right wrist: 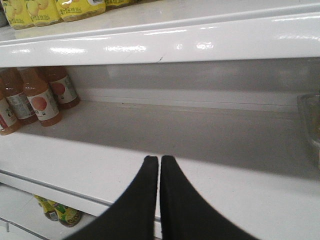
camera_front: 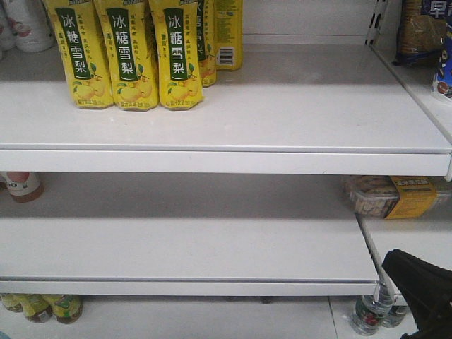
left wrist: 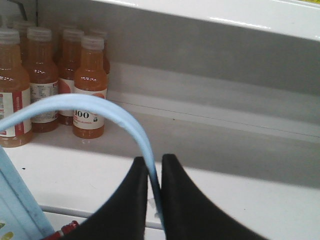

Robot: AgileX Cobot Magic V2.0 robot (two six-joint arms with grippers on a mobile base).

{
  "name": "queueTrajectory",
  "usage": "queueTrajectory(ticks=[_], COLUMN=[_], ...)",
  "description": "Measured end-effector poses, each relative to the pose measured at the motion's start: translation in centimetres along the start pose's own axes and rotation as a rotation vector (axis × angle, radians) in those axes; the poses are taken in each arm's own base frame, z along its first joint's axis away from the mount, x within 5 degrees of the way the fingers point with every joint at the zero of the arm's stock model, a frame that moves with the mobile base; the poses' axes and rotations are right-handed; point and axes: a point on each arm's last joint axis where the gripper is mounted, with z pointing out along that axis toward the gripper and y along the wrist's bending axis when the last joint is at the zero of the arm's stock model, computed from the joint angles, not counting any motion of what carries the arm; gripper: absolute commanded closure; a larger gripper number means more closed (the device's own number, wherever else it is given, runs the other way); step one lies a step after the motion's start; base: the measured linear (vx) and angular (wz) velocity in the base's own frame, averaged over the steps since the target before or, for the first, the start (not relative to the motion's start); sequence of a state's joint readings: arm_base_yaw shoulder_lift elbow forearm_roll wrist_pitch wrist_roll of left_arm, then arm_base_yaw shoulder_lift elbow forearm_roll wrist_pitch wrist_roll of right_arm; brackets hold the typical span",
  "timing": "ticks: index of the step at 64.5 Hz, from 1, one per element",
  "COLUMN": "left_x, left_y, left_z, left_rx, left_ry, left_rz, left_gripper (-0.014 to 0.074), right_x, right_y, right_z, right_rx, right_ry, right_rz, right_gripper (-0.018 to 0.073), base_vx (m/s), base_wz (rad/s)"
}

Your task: Place coke in basket with both arms

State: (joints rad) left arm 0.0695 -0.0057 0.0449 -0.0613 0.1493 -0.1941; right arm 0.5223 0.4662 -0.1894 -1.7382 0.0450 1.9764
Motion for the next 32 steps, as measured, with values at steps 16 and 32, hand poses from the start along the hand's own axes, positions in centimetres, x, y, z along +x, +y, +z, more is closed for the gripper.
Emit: queueTrajectory(ticks=[16, 32], left_x=[0.0, 0.0], left_y=[0.0, 0.0], left_z=[0.0, 0.0], left_rx=[0.0, 0.0], left_ry=[0.0, 0.0], left_rz=[0.0, 0.0], left_gripper=[0.0603, 0.0603], right_x=[0.0, 0.0], right_y=[0.0, 0.0], right_z=[0.0, 0.0], right_rx=[0.0, 0.0], right_ry=[0.0, 0.0], right_rz=[0.0, 0.0], right_gripper=[0.0564, 0.0564], base_vx=[0.0, 0.0], base_wz=[0.0, 0.0])
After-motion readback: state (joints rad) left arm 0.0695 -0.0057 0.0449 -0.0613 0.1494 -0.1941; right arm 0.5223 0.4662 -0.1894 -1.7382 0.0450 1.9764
